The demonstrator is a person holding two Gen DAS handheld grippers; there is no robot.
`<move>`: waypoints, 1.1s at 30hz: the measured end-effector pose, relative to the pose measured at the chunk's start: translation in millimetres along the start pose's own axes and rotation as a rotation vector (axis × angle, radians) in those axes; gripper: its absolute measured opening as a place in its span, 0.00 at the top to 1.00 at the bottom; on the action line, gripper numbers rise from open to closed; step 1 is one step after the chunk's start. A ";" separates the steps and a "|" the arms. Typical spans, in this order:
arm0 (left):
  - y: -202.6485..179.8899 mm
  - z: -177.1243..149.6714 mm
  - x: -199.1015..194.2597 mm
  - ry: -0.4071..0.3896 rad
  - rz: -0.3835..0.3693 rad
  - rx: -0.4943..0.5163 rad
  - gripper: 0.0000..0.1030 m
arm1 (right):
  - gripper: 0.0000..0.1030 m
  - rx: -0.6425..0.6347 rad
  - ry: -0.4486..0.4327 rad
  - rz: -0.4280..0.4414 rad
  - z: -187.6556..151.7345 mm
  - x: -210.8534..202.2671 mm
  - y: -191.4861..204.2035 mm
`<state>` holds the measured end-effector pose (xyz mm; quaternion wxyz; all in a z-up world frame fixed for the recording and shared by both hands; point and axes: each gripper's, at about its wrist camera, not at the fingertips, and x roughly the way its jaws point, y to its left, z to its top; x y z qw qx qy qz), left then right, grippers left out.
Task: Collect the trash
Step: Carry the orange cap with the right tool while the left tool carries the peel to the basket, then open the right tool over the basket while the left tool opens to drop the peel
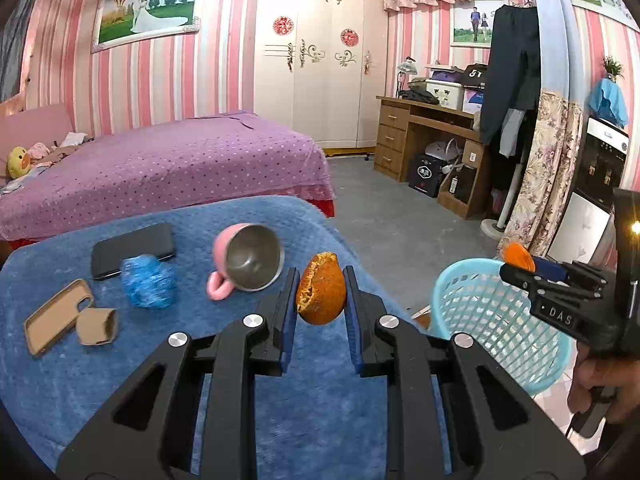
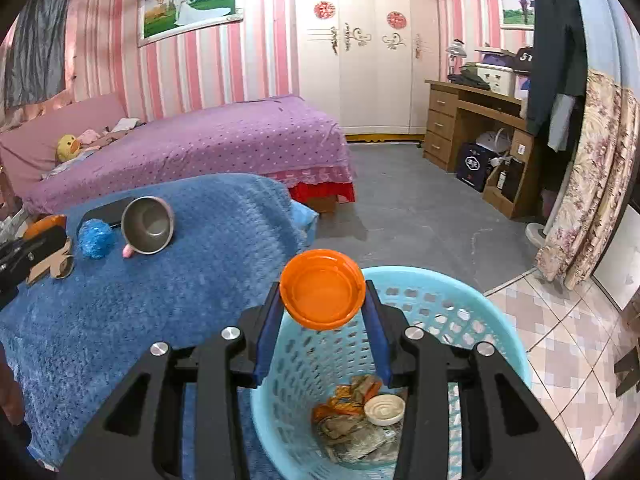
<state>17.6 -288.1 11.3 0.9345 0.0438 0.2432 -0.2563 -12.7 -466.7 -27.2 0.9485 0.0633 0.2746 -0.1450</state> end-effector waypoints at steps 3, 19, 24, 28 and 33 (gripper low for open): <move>-18.3 2.8 6.4 0.016 -0.020 0.039 0.80 | 0.61 0.042 -0.003 -0.018 0.0 0.0 -16.7; -111.6 4.2 45.9 0.052 -0.224 0.065 0.80 | 0.55 0.225 -0.023 -0.122 -5.7 -0.6 -88.1; -131.0 8.6 46.8 0.055 -0.308 0.064 0.70 | 0.52 0.305 -0.052 -0.171 -6.9 -5.6 -106.2; -142.3 11.4 42.7 0.037 -0.322 0.088 0.46 | 0.51 0.339 -0.049 -0.183 -7.8 -3.4 -114.8; -127.8 23.2 31.5 -0.004 -0.291 0.044 0.16 | 0.50 0.322 -0.043 -0.174 -5.9 0.1 -110.8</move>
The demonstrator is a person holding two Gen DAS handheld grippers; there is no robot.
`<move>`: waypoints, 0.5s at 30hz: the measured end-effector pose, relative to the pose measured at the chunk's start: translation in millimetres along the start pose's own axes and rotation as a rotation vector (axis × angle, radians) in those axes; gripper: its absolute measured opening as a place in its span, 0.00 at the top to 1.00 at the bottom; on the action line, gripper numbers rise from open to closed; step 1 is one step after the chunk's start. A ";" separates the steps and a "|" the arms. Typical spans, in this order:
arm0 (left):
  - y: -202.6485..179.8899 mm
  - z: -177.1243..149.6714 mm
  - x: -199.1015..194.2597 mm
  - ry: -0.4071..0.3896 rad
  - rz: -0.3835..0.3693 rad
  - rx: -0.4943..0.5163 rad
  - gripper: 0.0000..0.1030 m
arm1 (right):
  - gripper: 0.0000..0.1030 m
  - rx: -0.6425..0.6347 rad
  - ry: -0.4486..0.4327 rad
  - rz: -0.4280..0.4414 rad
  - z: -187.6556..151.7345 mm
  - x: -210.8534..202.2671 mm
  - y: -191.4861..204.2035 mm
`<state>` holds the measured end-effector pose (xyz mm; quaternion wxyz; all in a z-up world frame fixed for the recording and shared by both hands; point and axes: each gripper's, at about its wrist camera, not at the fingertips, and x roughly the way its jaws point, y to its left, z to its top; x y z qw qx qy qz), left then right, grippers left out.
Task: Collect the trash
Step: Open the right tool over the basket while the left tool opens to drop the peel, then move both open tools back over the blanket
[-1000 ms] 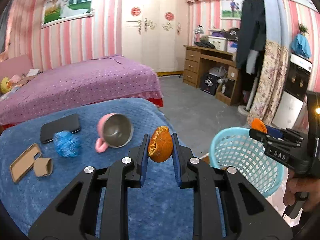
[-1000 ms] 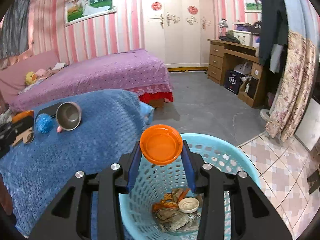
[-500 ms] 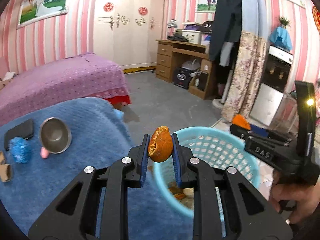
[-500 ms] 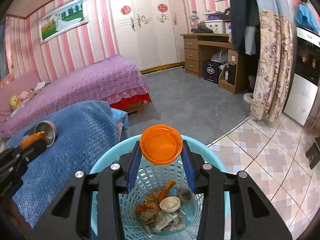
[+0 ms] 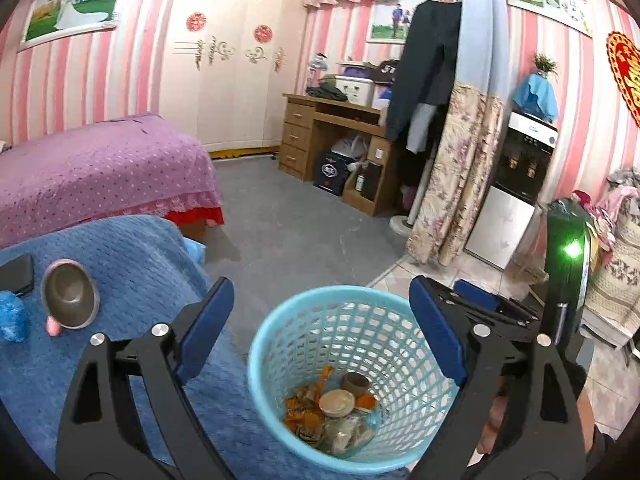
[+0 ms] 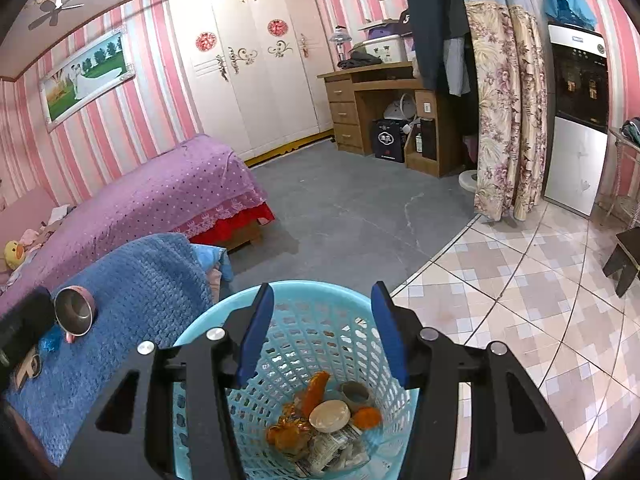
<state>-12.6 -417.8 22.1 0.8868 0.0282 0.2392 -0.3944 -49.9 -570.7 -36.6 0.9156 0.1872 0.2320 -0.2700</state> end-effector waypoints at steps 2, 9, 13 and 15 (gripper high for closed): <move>12.8 0.4 -9.9 -0.010 0.088 0.019 0.16 | 0.46 -0.013 0.008 0.019 -2.7 0.9 8.9; 122.1 -22.7 -70.8 0.015 0.340 -0.049 0.16 | 0.38 -0.114 0.015 0.123 -11.7 -7.0 66.7; 182.2 -43.2 -103.6 0.021 0.509 -0.090 0.15 | 0.34 -0.193 0.034 0.215 -23.3 -15.5 115.0; 218.0 -52.9 -116.6 0.023 0.587 -0.160 0.15 | 0.31 -0.228 0.038 0.257 -30.2 -21.0 139.1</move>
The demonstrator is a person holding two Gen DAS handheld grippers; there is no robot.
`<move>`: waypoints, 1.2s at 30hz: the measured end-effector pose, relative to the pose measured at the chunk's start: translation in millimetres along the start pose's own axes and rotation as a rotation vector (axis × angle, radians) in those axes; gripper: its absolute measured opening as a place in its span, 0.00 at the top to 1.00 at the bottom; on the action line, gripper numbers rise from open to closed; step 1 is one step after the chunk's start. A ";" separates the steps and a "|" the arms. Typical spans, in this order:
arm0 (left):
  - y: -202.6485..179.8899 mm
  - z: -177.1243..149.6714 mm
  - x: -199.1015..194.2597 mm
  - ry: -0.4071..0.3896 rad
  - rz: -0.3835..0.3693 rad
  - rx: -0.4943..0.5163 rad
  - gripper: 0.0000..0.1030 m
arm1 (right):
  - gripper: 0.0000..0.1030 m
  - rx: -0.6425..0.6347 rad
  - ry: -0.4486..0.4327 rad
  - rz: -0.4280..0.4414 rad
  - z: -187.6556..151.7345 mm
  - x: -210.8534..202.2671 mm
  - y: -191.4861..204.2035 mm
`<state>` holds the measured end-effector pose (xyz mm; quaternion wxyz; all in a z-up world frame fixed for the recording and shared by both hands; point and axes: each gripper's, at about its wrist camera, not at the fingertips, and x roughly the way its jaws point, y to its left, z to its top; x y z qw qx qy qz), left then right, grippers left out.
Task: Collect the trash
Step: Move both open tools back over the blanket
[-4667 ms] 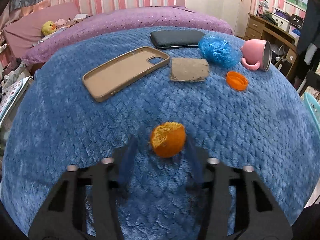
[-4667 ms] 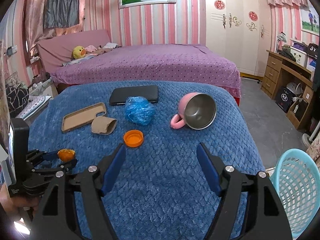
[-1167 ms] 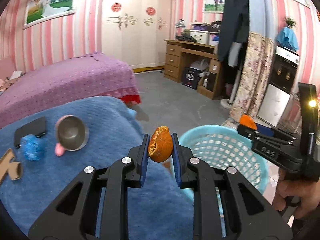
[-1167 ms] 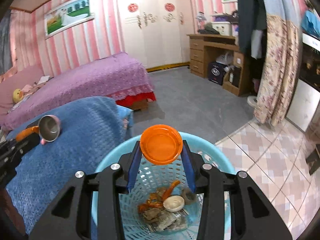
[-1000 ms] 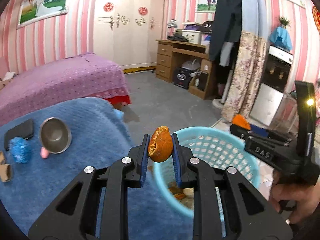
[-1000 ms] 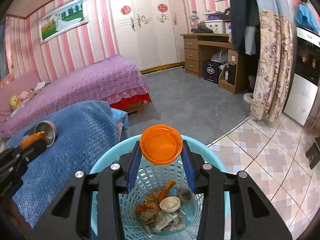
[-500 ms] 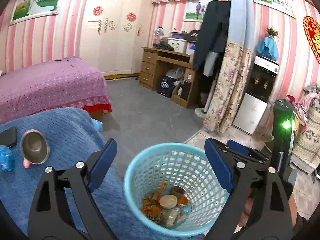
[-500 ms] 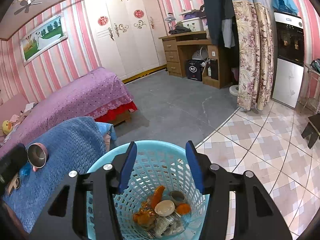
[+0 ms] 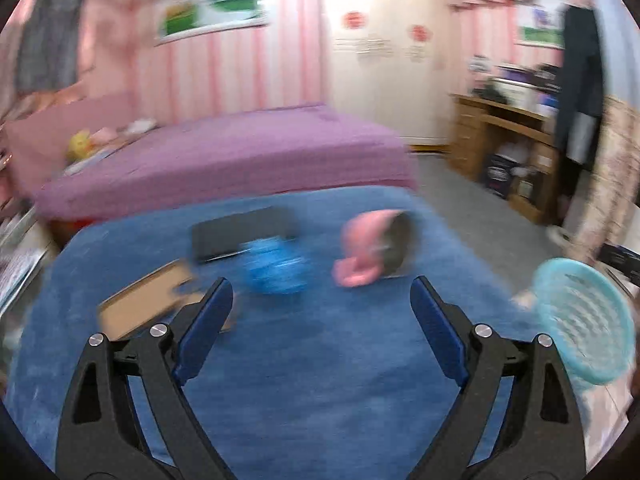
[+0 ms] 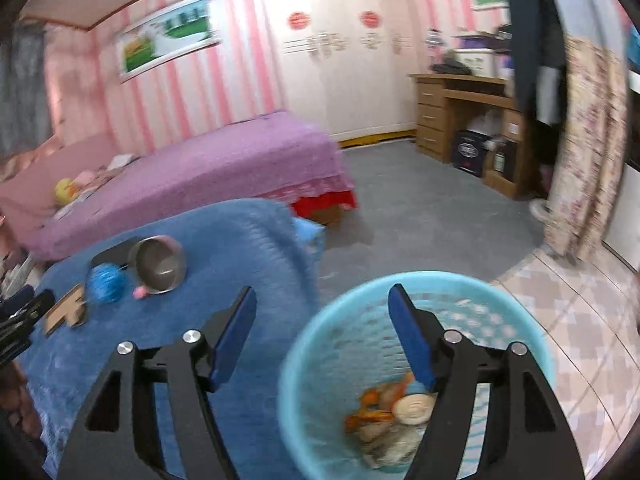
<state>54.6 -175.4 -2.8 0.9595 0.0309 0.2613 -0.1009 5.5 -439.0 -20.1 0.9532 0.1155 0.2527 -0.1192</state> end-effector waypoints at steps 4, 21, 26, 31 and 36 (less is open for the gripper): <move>52.1 -12.0 22.5 0.058 0.061 -0.086 0.14 | 0.26 -0.043 0.036 0.107 -7.0 6.4 50.0; 106.3 -26.8 42.8 0.115 0.110 -0.115 0.13 | 0.25 -0.208 0.081 0.191 -25.4 15.9 143.9; 109.7 -31.2 44.0 0.123 0.113 -0.106 0.13 | 0.25 -0.220 0.085 0.195 -26.8 15.3 148.6; 114.1 -34.7 47.5 0.137 0.111 -0.119 0.13 | 0.25 -0.222 0.086 0.183 -26.2 16.9 146.7; 116.5 -36.7 49.6 0.139 0.098 -0.128 0.13 | 0.25 -0.233 0.095 0.178 -27.2 20.7 147.7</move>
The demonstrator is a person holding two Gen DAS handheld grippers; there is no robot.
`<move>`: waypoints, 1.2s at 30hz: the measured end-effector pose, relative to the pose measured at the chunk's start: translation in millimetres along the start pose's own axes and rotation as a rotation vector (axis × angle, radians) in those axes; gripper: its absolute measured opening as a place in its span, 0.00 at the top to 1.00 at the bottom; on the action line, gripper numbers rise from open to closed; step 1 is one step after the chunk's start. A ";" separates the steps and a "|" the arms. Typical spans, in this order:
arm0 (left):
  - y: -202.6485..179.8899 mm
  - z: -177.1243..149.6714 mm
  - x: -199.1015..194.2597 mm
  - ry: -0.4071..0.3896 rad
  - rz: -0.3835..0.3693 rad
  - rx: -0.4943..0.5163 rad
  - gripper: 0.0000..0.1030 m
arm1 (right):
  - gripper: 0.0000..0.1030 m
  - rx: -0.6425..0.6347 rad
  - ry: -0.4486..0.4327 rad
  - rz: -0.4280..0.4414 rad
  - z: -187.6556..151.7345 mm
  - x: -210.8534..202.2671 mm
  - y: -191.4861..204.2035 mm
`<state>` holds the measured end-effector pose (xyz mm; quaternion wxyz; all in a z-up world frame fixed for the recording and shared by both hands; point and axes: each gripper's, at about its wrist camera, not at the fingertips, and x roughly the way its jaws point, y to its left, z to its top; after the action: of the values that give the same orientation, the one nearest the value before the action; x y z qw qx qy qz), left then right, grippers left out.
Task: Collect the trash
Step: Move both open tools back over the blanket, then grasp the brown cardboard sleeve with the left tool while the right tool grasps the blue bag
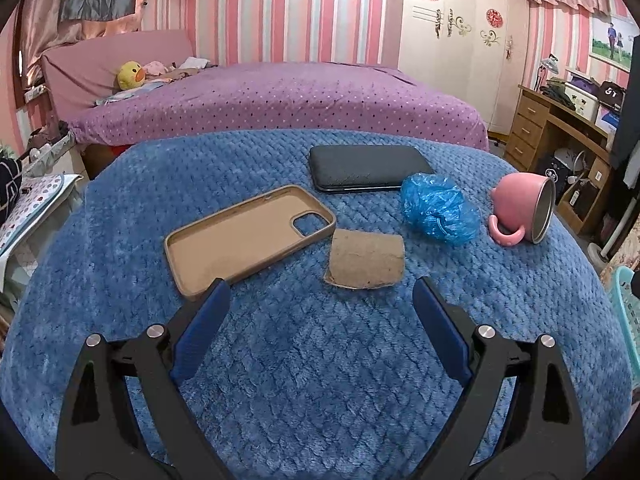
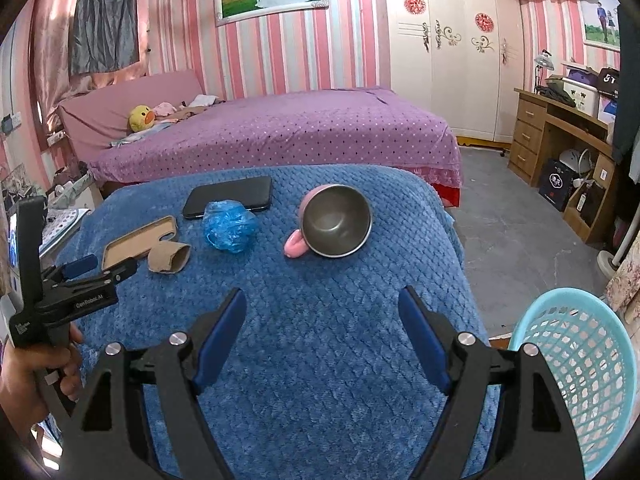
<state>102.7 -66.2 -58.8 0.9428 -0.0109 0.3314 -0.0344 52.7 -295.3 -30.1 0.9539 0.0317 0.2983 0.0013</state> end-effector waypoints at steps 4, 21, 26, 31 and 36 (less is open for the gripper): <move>2.6 -0.1 2.7 0.003 -0.005 -0.003 0.13 | 0.25 -0.002 0.017 -0.001 0.5 8.9 0.0; -7.6 12.5 46.3 0.064 -0.114 -0.078 0.13 | 0.25 -0.037 0.056 0.047 13.0 55.5 38.4; -13.2 16.3 62.4 0.091 -0.096 -0.072 0.13 | 0.25 -0.039 0.083 0.062 12.7 71.3 46.4; -10.7 16.0 76.3 0.139 -0.117 -0.101 0.45 | 0.25 -0.050 0.110 0.057 15.2 89.1 56.8; -10.9 17.7 67.5 0.101 -0.132 -0.106 0.49 | 0.25 -0.043 0.118 0.047 23.2 102.6 65.5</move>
<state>165.7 -82.0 -86.7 0.9187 -0.0808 0.3783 -0.0795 151.3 -229.0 -65.4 0.9349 0.0180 0.3531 0.0321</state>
